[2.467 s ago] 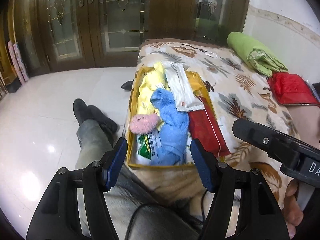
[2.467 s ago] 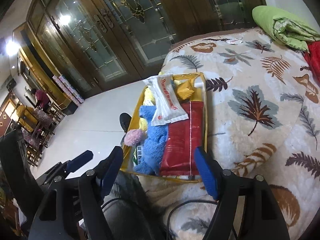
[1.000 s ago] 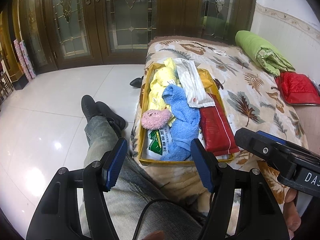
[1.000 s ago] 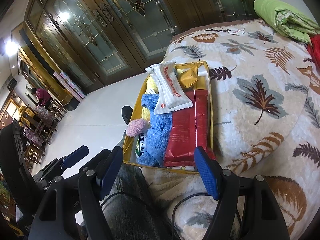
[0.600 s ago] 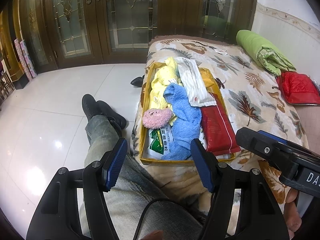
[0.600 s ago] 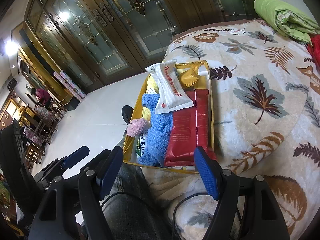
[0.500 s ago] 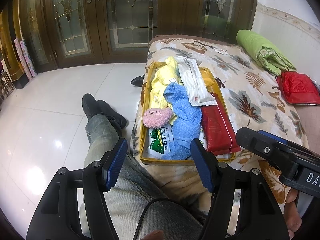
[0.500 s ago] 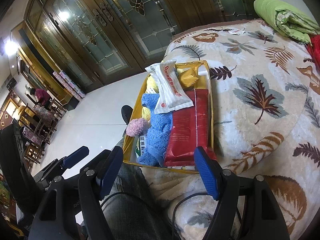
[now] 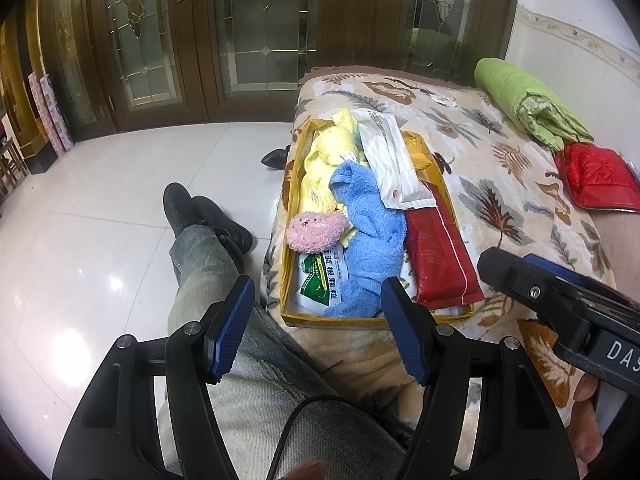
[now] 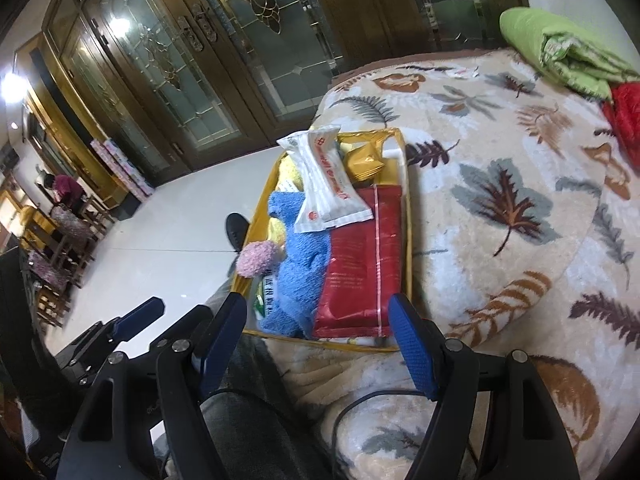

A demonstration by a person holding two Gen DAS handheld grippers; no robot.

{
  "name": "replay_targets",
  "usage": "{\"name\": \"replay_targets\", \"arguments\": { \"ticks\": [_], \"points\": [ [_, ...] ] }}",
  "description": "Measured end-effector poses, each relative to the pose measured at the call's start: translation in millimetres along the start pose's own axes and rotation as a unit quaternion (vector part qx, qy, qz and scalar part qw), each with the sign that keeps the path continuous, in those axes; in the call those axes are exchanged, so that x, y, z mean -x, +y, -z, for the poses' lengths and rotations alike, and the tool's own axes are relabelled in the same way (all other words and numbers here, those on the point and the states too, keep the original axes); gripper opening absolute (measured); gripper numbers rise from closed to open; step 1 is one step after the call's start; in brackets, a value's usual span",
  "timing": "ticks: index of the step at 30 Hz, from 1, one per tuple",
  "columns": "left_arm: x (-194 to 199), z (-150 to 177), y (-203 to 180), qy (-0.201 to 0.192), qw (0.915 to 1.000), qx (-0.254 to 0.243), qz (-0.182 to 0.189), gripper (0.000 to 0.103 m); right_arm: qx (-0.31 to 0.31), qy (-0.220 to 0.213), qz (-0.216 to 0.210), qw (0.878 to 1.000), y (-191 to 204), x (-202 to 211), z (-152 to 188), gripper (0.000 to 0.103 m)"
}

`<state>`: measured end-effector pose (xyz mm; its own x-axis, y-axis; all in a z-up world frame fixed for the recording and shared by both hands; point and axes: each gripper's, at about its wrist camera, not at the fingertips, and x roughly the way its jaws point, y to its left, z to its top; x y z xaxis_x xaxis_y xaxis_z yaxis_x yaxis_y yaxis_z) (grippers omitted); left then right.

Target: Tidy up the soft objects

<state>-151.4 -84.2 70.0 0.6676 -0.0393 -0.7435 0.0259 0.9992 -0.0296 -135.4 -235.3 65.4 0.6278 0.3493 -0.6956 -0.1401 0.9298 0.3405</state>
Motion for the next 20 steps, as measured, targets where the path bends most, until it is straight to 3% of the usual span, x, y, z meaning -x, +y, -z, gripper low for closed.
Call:
{"name": "replay_targets", "arguments": {
  "ticks": [9, 20],
  "points": [
    [-5.6, -1.2, 1.0, 0.014, 0.9999, 0.001, 0.001, 0.066, 0.019, -0.008, 0.049, 0.999, 5.2, -1.4, -3.5, 0.074],
    [-5.8, -3.9, 2.0, 0.010, 0.9999, -0.001, 0.005, 0.066, 0.019, -0.012, 0.052, 0.998, 5.9, -1.4, -3.1, 0.074]
  ]
}}
